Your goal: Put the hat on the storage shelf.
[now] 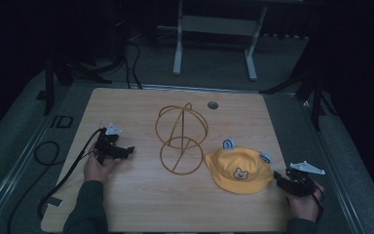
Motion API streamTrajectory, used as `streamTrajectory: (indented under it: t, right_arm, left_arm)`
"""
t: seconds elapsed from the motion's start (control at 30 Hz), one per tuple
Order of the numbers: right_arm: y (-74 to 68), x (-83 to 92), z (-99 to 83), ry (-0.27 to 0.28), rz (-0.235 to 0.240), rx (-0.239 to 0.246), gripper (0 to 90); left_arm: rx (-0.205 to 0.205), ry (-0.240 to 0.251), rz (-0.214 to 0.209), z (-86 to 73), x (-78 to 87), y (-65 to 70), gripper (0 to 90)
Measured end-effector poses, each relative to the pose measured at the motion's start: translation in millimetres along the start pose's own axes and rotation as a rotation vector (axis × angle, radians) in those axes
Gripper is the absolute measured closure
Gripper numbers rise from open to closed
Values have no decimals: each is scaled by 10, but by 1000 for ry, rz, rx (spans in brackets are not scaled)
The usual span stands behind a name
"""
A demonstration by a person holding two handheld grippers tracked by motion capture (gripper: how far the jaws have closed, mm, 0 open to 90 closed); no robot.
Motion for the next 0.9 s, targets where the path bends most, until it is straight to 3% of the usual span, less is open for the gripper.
streamTrajectory:
  t: [0.3, 0.6, 0.9]
  right_arm:
    - [-32, 22, -1, -18, 8, 11, 470]
    - [-54, 81, 33, -36, 11, 66, 473]
    - [-142, 227, 86, -37, 74, 127, 483]
  left_arm:
    - [10, -6, 13, 0, 4, -32, 67]
    - [19, -1, 21, -6, 9, -30, 67]
    - [21, -1, 24, -9, 11, -31, 67]
Point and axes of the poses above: each handheld gripper's, and its own axes: x roughly backward along the jaws, z roughly out of its top, y roughly to its right, the point moved 9 cm from there along -x, roughly forward along the jaws, and after that the axes turned 2 degrees about x, right-handed, at the moved point
